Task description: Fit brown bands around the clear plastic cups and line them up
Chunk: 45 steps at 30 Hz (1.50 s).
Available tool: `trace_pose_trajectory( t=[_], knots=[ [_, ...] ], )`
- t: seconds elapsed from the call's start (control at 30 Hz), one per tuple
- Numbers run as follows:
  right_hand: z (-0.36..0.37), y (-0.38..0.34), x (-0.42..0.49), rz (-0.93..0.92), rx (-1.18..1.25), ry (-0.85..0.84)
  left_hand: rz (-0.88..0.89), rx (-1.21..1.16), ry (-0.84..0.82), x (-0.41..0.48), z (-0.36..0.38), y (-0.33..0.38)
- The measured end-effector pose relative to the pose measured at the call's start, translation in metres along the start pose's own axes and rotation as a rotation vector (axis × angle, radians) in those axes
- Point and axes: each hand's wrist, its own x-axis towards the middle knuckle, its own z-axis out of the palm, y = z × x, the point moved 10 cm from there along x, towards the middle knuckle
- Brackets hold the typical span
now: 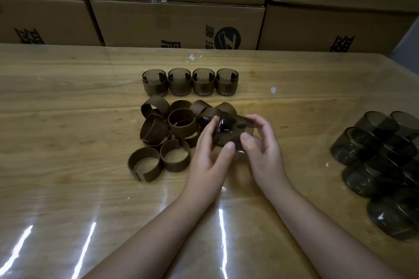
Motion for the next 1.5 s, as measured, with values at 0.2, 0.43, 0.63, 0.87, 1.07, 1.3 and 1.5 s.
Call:
trace_pose_trajectory(
  t=[0.2, 0.43, 0.63, 0.87, 1.07, 1.3, 1.5],
  knots=[
    [0.007, 0.006, -0.004, 0.025, -0.124, -0.087, 0.045, 0.003, 0.002, -0.002, -0.002, 0.006],
    [0.021, -0.022, -0.013, -0.236, -0.453, -0.136, 0.059, -0.097, 0.033, -0.002, -0.006, 0.008],
    [0.028, -0.035, -0.020, -0.359, -0.564, -0.187, -0.054, -0.298, -0.004, 0.001, -0.005, 0.001],
    [0.039, -0.049, -0.028, -0.543, -0.739, -0.225, -0.201, -0.412, -0.099, 0.001, 0.003, -0.011],
    [0.042, -0.066, -0.034, -0.717, -0.830, -0.179, -0.250, -0.475, -0.150, -0.001, 0.013, -0.012],
    [0.028, -0.051, -0.024, -0.464, -0.799, -0.093, -0.146, -0.207, -0.058, -0.001, 0.010, -0.006],
    [0.021, -0.028, -0.017, -0.219, -0.537, -0.088, -0.033, 0.087, 0.060, -0.005, -0.004, 0.003]
  ],
)
